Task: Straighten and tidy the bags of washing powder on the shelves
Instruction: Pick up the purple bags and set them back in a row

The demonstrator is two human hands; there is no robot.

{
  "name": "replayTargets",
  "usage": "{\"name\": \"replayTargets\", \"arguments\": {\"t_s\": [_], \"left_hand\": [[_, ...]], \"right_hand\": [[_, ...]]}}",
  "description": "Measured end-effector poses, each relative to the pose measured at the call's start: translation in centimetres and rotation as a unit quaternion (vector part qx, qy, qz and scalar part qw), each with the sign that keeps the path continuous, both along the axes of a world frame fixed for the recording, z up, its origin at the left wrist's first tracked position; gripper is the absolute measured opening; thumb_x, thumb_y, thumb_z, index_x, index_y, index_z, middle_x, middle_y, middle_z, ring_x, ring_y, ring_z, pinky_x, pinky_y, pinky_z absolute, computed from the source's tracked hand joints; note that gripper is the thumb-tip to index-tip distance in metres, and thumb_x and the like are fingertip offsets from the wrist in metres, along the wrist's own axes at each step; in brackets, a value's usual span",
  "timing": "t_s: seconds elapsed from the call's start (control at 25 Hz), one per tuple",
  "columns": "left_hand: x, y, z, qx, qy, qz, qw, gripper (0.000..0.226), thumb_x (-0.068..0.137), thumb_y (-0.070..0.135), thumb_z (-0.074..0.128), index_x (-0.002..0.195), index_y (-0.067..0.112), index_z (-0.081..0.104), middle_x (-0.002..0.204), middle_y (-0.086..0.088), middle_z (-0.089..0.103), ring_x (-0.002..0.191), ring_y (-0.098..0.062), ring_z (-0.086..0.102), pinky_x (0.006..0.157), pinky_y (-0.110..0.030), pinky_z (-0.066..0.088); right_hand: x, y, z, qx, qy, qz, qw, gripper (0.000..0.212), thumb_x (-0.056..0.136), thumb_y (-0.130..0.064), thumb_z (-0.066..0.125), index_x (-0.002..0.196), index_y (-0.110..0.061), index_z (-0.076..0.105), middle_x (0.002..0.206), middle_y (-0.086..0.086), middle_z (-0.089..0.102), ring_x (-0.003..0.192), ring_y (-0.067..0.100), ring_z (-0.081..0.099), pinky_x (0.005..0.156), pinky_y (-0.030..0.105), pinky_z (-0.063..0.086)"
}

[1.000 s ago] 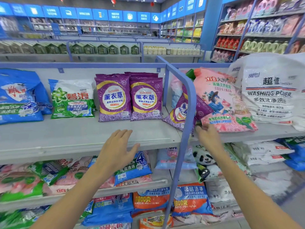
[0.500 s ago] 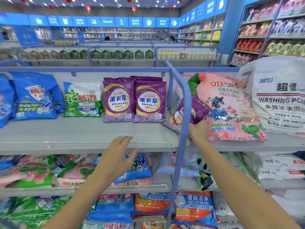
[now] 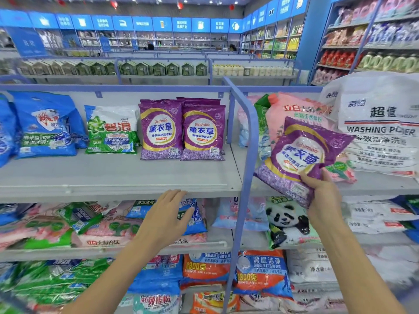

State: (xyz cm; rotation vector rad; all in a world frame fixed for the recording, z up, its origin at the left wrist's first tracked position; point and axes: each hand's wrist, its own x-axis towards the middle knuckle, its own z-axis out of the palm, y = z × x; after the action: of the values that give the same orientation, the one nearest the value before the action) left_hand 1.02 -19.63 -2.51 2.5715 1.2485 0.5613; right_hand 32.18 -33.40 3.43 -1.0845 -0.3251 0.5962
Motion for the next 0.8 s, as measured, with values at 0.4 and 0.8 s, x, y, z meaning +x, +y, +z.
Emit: {"name": "replayTargets", "arguments": {"t_s": [0.4,0.8], "left_hand": [[0.6,-1.6,-1.0,-0.001,-0.01,-0.023,1.0,0.062,0.103,0.048,0.047,0.156,0.017,0.038,0.158,0.002,0.039,0.148,-0.016,0.031,0.121,-0.031,0.026],[-1.6,-3.4,-0.1,0.002,-0.041,0.033,0.999,0.063,0.103,0.054,0.044,0.155,0.019,0.039,0.157,0.006,0.041,0.146,-0.012,0.033,0.121,-0.031,0.029]], "right_hand": [[-4.6,-6.3,-3.7,0.035,0.075,0.126,0.989,0.037,0.097,0.003,0.047,0.127,-0.011,0.061,0.116,0.008,0.074,0.093,0.02,0.074,0.076,0.038,0.062],[-9.6,-3.2,-2.7,0.01,0.038,0.21,0.977,0.031,0.061,-0.017,0.086,0.091,-0.012,0.08,0.099,0.014,0.079,0.082,0.025,0.078,0.068,0.038,0.065]]}}
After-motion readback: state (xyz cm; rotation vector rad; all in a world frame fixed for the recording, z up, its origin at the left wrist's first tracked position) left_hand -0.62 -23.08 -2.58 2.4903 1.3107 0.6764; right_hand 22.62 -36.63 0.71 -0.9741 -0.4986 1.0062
